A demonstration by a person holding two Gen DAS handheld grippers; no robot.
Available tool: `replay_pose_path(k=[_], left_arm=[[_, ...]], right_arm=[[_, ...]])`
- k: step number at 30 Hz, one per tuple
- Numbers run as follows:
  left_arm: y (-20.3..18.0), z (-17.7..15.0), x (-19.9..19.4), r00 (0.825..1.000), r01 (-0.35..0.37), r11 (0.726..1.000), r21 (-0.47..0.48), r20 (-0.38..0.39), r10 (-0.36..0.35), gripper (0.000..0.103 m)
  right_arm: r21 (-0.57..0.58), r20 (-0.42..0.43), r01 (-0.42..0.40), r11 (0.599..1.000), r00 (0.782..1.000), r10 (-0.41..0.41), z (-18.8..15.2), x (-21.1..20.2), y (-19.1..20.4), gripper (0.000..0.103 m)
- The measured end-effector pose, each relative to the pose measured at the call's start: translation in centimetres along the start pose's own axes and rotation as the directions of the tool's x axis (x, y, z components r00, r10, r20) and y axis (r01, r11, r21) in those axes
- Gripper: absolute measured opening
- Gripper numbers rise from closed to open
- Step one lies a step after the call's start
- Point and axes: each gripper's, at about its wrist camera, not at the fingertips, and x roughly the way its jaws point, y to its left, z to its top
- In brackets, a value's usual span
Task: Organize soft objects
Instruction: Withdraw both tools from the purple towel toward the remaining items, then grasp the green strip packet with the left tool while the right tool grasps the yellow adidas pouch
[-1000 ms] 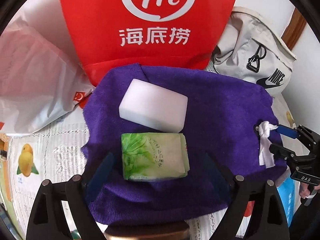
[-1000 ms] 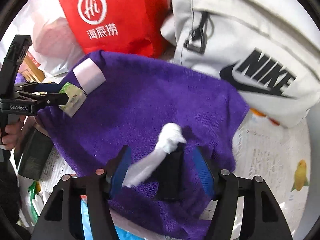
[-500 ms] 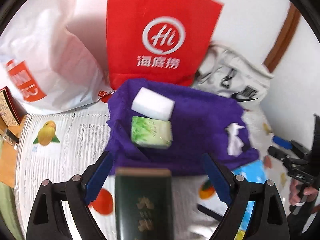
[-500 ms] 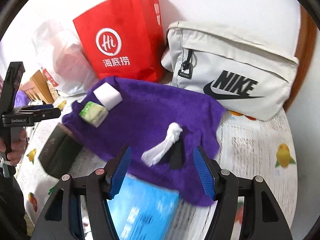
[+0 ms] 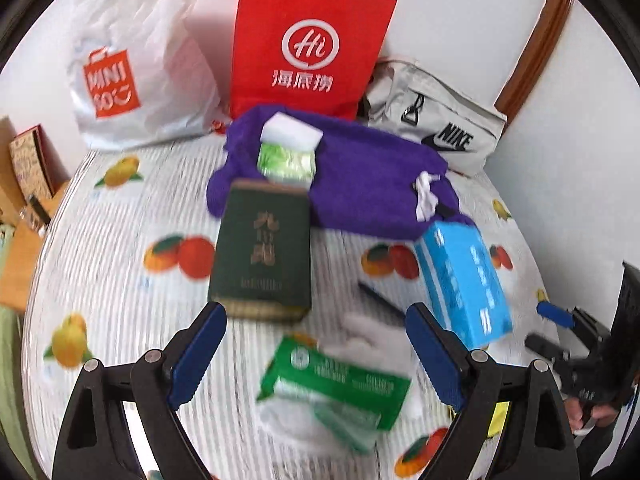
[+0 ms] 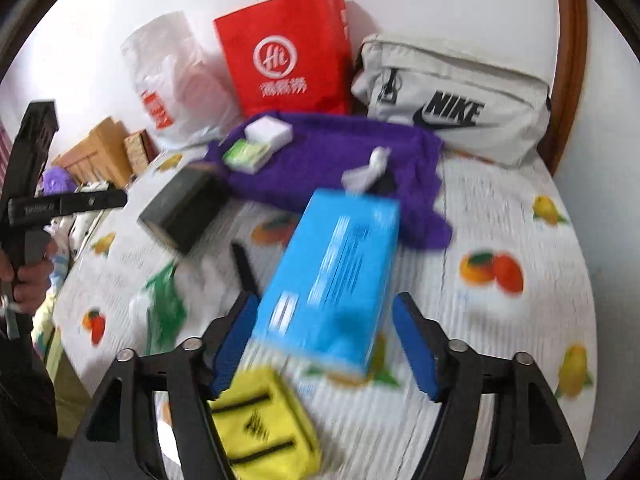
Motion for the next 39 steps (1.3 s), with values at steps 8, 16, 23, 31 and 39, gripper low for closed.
replay_pose_path(k=[8, 16, 23, 31, 39], left_arm=[[-1.0, -4.4, -0.7, 1.000, 0.007, 1.000, 0.018, -0.015, -0.007, 0.091], [-1.4, -7.1, 0.5, 0.999, 0.011, 0.999, 0.034, -0.043, -0.010, 0.091], [-3.3, -8.6, 3.8, 0.995, 0.036, 0.997, 0.064, -0.095, -0.029, 0.091], [-5.7, -7.7, 6.3, 0.996, -0.025, 0.987, 0.162, -0.085, 0.039, 0.091], [-2.1, -8.4, 5.0, 0.988, -0.128, 0.980, 0.154, -0.064, 0.139, 0.091]], right_arm=[[-0.006, -0.081, -0.105, 0.994, 0.991, 0.104, -5.9, 1.9, 1.7, 0.083], [-0.071, -0.154, -0.107, 0.992, 0.983, 0.095, -7.7, 5.4, 3.1, 0.086], [-0.207, -0.117, -0.012, 0.978, 0.993, -0.012, -8.7, 6.0, 4.9, 0.092], [-0.176, -0.084, -0.004, 0.984, 0.996, -0.011, -8.8, 5.5, 4.1, 0.081], [-0.193, -0.074, 0.017, 0.981, 0.997, -0.031, -9.0, 5.6, 4.6, 0.081]])
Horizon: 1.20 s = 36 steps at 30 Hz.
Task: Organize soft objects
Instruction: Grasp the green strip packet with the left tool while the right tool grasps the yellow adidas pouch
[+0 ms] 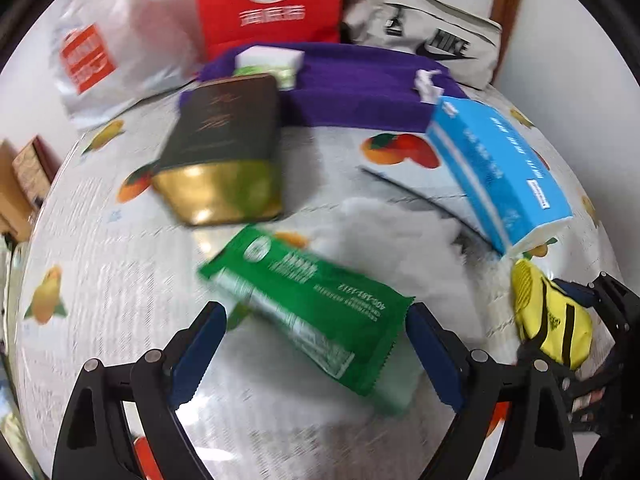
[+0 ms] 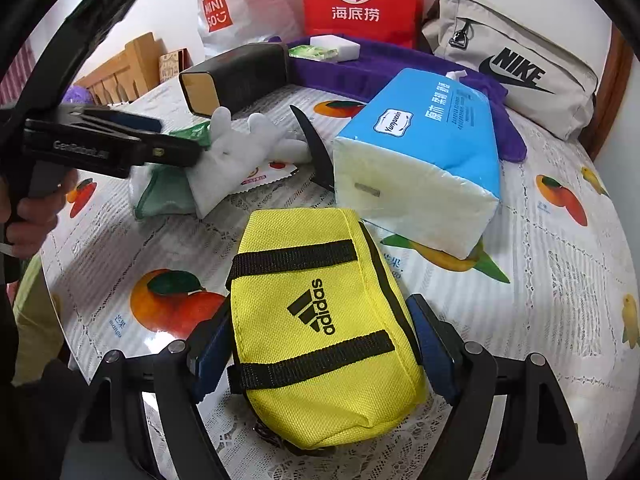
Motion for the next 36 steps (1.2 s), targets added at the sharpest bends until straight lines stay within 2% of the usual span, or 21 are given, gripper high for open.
replay_pose_path(k=[5, 7, 9, 13, 18, 20, 21, 22, 24, 25, 29, 34, 35, 36], left_arm=[[2.9, -2.0, -0.7, 0.999, -0.035, 0.998, -0.043, -0.028, 0.034, 0.091], [3.7, -2.5, -1.1, 0.999, -0.012, 0.997, -0.074, -0.032, 0.010, 0.091], [4.6, -2.6, -1.2, 0.998, 0.052, 0.990, -0.128, -0.019, -0.054, 0.091], [5.1, -1.5, -0.2, 0.994, 0.106, 0.975, -0.193, -0.014, -0.111, 0.091], [5.5, 0.6, 1.8, 0.996, 0.075, 0.962, -0.263, -0.017, -0.083, 0.090], [5.3, 1.3, 2.5, 0.999, 0.023, 0.967, -0.255, -0.030, -0.031, 0.089], [5.1, 1.5, 2.7, 0.999, -0.016, 0.971, -0.237, -0.039, 0.007, 0.086], [5.0, 1.5, 2.8, 0.999, -0.043, 0.975, -0.220, -0.042, 0.034, 0.076], [4.7, 1.3, 2.8, 0.994, -0.106, 0.982, -0.157, -0.055, 0.098, 0.068], [4.7, 1.1, 2.7, 0.991, -0.127, 0.982, -0.141, -0.060, 0.120, 0.068], [5.9, 0.4, 1.9, 0.993, -0.111, 0.981, -0.161, -0.056, 0.103, 0.070], [5.5, 0.9, 2.6, 0.995, -0.104, 0.987, -0.122, -0.013, 0.103, 0.069], [5.3, 0.9, 2.6, 0.995, -0.103, 0.989, -0.110, 0.001, 0.104, 0.065], [5.1, 1.0, 2.6, 0.995, -0.096, 0.991, -0.098, 0.015, 0.098, 0.055]], right_arm=[[0.007, 0.005, 0.007, 1.000, 1.000, -0.007, -0.1, 0.0, 0.1, 0.081], [0.013, 0.006, 0.005, 1.000, 1.000, -0.005, -0.1, -0.1, 0.0, 0.081], [0.020, 0.004, 0.004, 1.000, 1.000, -0.004, 0.1, -0.1, 0.0, 0.081], [0.028, 0.000, 0.003, 1.000, 1.000, -0.003, 0.1, -0.1, -0.1, 0.081], [0.035, -0.005, 0.007, 0.999, 1.000, -0.006, 0.1, -0.1, 0.0, 0.080], [0.026, -0.008, 0.019, 0.999, 1.000, -0.018, 0.1, -0.1, 0.2, 0.080], [0.025, -0.009, 0.021, 0.999, 1.000, -0.021, 0.1, -0.1, 0.2, 0.080], [0.028, -0.010, 0.019, 0.999, 1.000, -0.019, 0.1, -0.1, 0.2, 0.080], [0.032, -0.010, 0.014, 0.999, 1.000, -0.014, 0.2, -0.1, 0.0, 0.080], [0.033, -0.010, 0.013, 0.999, 1.000, -0.012, 0.1, -0.1, 0.0, 0.080], [0.043, -0.008, 0.014, 0.999, 1.000, -0.014, 0.1, -0.1, 0.0, 0.080], [0.057, -0.007, 0.026, 0.998, 1.000, -0.026, 0.2, -0.1, 0.0, 0.077], [0.056, -0.010, 0.033, 0.998, 0.999, -0.032, 0.1, -0.2, 0.0, 0.075], [0.059, -0.013, 0.039, 0.997, 0.999, -0.039, 0.1, -0.3, -0.1, 0.073]])
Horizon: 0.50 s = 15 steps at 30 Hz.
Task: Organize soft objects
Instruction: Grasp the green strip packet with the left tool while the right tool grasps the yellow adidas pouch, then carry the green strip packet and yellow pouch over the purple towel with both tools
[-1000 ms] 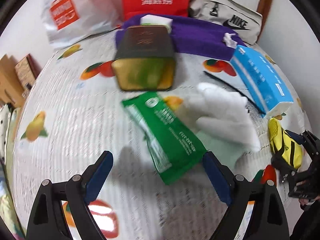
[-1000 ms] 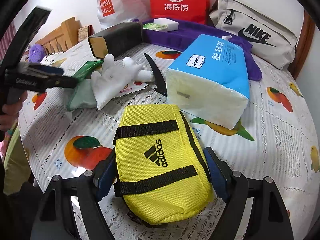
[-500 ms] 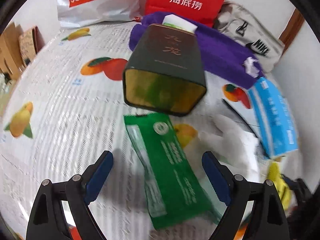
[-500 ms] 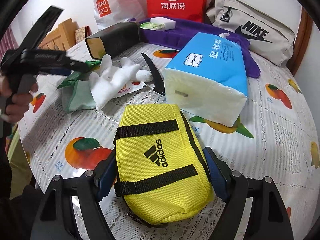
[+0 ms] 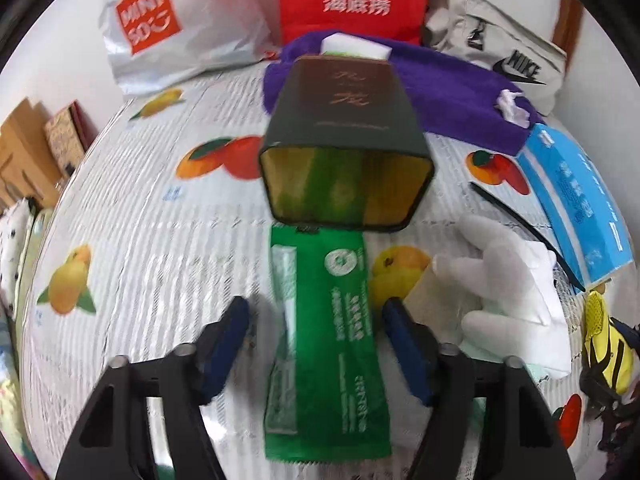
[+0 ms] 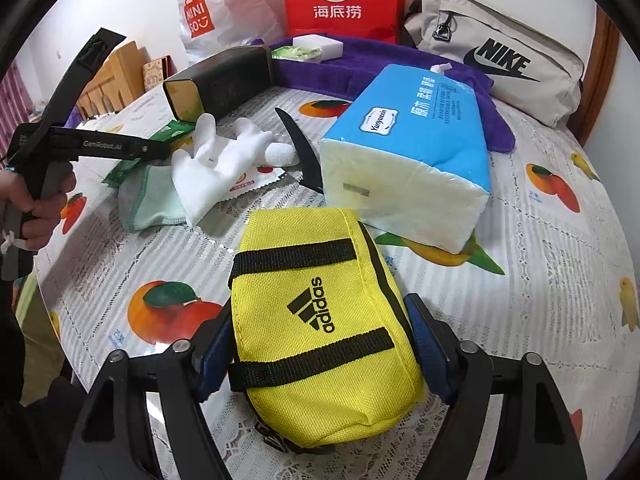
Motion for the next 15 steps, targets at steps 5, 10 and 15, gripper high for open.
replay_pose_path(k=[5, 10, 15], left_arm=[[0.6, -0.3, -0.7, 1.000, 0.015, 1.000, 0.000, 0.012, -0.015, 0.029], [1.2, -1.3, -1.2, 0.999, 0.031, 0.999, -0.007, 0.028, -0.031, 0.029], [1.3, -1.3, -1.3, 0.999, 0.042, 0.999, -0.007, 0.029, -0.042, 0.027]], right_arm=[[0.059, -0.005, 0.028, 0.998, 1.000, -0.028, -0.5, -0.6, -0.9, 0.070], [0.105, -0.007, 0.057, 0.993, 0.998, -0.057, -0.8, -0.8, -1.5, 0.069], [0.120, 0.003, 0.085, 0.989, 0.996, -0.086, -0.4, -0.5, -1.3, 0.069]])
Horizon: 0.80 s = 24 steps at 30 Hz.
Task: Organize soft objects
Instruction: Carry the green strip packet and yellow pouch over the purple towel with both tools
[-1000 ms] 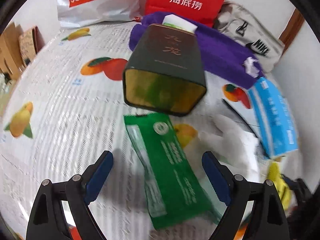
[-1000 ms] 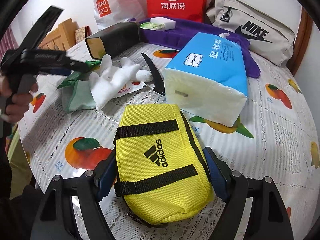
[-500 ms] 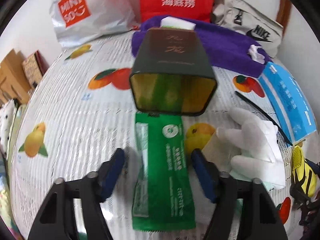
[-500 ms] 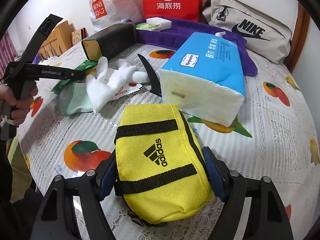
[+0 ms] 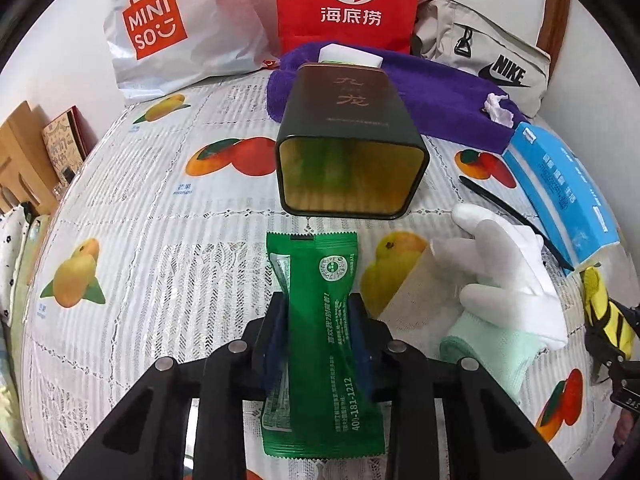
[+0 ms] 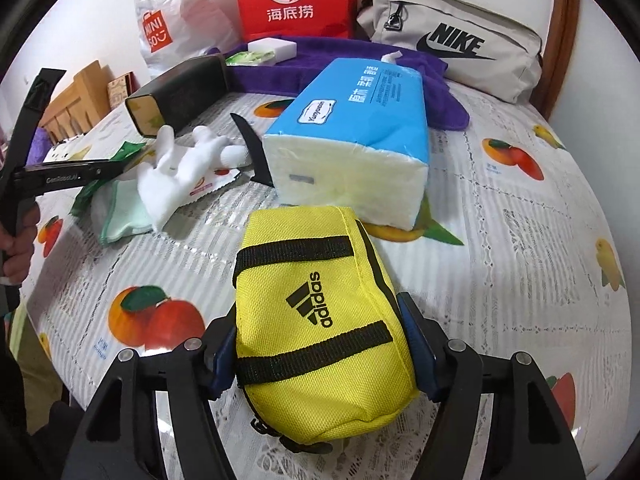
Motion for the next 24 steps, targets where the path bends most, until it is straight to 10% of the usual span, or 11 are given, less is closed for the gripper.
replay_pose_path(k=[24], left_arm=[[0.6, 2.0, -6.3, 0.987, 0.143, 0.989, -0.042, 0.086, -0.139, 0.022]], right_arm=[[0.014, 0.088, -0.097, 0.995, 0.992, 0.095, 3.1, -6.6, 1.0, 0.066]])
